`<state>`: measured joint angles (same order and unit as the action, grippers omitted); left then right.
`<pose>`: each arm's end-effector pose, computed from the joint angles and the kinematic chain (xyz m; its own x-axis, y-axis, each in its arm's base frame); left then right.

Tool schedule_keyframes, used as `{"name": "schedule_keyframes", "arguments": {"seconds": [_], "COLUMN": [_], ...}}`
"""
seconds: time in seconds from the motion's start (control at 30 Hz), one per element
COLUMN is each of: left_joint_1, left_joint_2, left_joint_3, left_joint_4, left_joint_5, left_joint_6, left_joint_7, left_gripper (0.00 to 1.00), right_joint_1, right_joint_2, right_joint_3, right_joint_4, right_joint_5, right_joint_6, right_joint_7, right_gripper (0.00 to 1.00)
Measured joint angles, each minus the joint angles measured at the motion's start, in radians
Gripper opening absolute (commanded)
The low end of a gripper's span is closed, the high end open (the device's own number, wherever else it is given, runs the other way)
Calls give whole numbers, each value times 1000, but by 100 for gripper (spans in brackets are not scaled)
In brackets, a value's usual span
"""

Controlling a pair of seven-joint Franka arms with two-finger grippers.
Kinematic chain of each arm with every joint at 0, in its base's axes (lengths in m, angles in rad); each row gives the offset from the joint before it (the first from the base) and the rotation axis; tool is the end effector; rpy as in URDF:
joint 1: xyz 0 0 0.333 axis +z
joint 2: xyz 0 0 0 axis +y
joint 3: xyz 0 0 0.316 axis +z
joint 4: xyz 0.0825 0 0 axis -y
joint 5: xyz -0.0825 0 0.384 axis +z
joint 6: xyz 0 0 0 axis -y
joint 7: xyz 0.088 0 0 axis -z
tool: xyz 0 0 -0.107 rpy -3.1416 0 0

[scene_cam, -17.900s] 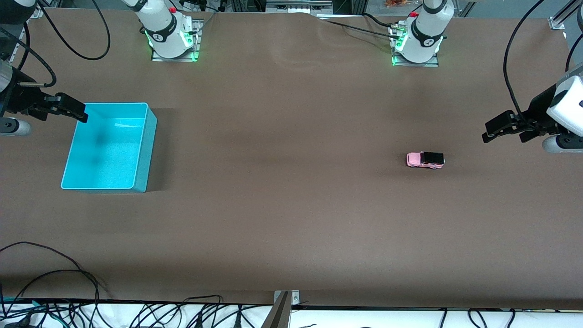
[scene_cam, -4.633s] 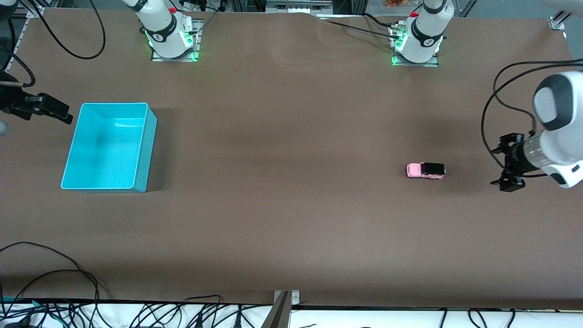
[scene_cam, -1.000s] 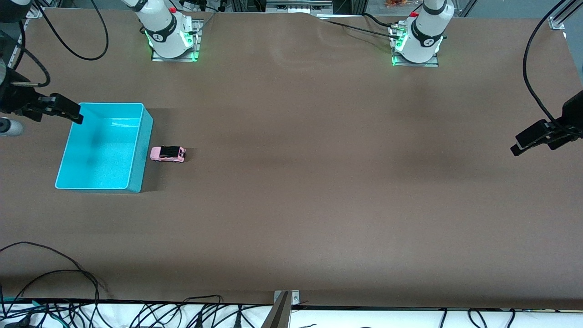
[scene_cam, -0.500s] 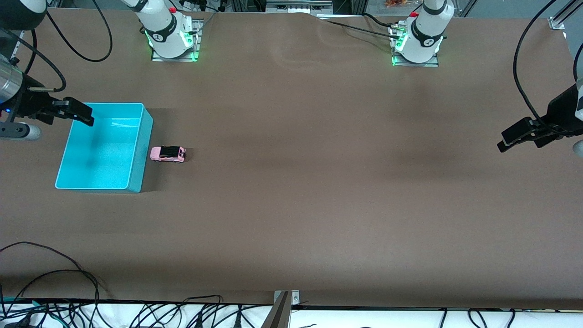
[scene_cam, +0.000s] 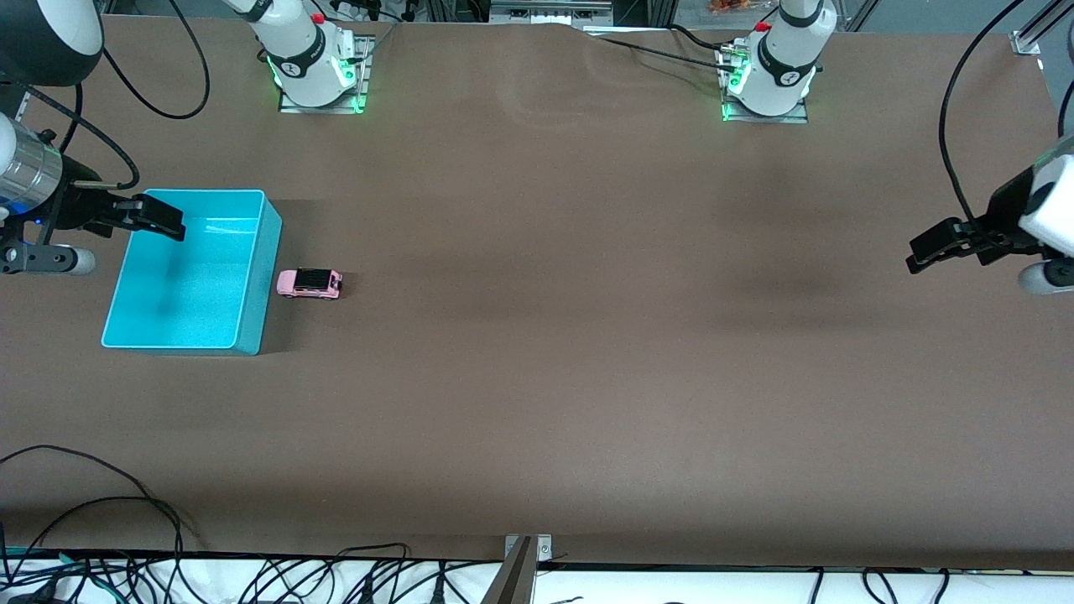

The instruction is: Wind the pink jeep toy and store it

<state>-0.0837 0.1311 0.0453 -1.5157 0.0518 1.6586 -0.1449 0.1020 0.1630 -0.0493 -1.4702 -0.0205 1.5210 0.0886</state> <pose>0.6012 -0.0197 0.5829 0.9947 0.1011 0.0200 0.1021 -0.9932 -0.0552 0.5957 0.0315 0.5738 0.9934 -0.0374 -0.1088 -0.0334 -0.9987 0.0382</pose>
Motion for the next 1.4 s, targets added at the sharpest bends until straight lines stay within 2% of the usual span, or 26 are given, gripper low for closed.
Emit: {"name": "schedule_keyframes", "arguments": {"seconds": [0.13, 0.4, 0.87, 1.23, 1.4], "left_joint_1": [-3, 7, 35, 47, 47], "left_joint_2": [1, 0, 0, 1, 1], "left_joint_3": [-35, -34, -34, -36, -36], "left_joint_4": [-9, -9, -9, -9, -9], "left_joint_5": [37, 37, -35, -38, -38], "left_joint_6": [-1, -1, -1, -1, -1], "left_joint_7": [-1, 0, 76, 92, 92], "left_gripper": [100, 100, 100, 100, 100], "right_joint_1": [-1, 1, 0, 1, 1], "right_joint_2": [11, 40, 38, 37, 36], "right_joint_3": [0, 2, 5, 42, 53], "right_joint_4": [-1, -31, -315, -564, -638], "right_joint_5": [0, 2, 3, 4, 4], "right_joint_6": [-1, 22, 299, 572, 671], "right_joint_7": [6, 11, 16, 25, 88], "right_gripper": [100, 100, 100, 100, 100]}}
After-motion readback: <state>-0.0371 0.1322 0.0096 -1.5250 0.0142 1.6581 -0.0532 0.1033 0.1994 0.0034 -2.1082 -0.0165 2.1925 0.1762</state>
